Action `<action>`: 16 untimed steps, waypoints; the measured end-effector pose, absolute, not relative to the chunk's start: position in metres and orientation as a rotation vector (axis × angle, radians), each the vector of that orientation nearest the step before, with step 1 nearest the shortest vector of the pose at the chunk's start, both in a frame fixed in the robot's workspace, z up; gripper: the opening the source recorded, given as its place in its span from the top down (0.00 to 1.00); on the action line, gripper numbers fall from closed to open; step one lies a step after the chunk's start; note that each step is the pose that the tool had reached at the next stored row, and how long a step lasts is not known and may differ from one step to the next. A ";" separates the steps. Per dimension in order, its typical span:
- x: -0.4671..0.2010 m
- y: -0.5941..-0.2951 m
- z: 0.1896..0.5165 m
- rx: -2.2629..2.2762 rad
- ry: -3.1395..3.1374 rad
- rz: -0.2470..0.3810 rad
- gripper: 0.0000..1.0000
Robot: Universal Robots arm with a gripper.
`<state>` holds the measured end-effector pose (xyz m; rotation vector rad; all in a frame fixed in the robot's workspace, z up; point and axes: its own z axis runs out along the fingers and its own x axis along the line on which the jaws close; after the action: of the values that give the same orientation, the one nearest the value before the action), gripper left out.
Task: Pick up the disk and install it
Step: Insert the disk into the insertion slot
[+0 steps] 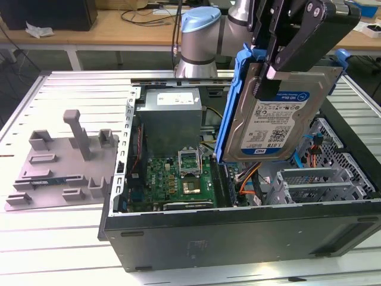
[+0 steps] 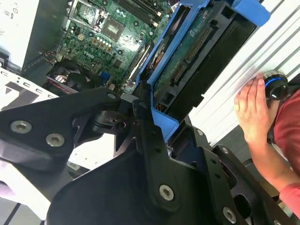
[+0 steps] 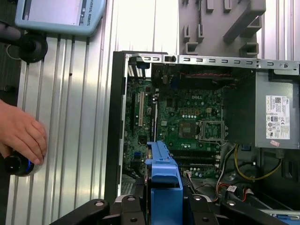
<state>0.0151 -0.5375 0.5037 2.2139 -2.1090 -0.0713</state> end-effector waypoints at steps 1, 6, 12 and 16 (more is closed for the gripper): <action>0.015 -0.537 0.504 2.214 -2.109 -0.071 0.63; 0.015 -0.537 0.504 2.214 -2.109 -0.071 0.63; 0.015 -0.537 0.504 2.214 -2.109 -0.071 0.63; 0.015 -0.538 0.504 2.220 -2.115 -0.059 0.63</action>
<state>0.0149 -0.5375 0.5035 2.2195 -2.1147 -0.0593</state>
